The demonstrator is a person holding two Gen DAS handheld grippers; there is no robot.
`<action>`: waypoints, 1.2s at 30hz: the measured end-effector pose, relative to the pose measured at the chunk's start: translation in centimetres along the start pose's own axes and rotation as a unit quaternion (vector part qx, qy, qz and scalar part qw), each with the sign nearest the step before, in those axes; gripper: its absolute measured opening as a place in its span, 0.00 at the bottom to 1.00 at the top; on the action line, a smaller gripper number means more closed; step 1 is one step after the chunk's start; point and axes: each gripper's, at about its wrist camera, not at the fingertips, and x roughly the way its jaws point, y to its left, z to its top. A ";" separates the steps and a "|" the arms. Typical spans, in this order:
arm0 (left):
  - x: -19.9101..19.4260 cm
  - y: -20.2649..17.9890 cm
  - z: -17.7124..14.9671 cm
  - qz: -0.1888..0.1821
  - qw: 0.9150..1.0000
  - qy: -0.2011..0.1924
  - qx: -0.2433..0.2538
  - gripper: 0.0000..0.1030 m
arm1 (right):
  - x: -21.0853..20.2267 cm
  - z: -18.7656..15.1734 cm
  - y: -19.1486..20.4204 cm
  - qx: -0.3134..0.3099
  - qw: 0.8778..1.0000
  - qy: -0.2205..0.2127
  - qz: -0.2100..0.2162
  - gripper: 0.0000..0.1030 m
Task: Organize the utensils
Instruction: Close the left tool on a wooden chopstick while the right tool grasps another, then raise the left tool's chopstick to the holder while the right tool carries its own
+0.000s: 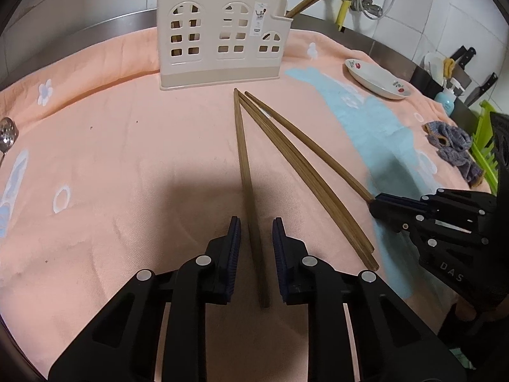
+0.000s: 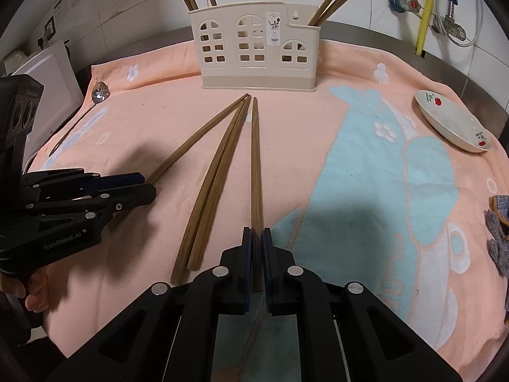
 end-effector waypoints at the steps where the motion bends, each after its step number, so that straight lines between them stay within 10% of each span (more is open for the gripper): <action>1: 0.0 -0.1 0.0 0.003 1.000 0.000 0.002 0.20 | 0.0 0.0 0.0 0.000 1.000 0.000 0.000 0.06; 36: -8.1 1.0 7.8 0.005 0.995 -0.097 0.020 0.06 | -10.2 10.3 -0.3 -0.037 0.989 -0.145 0.022 0.06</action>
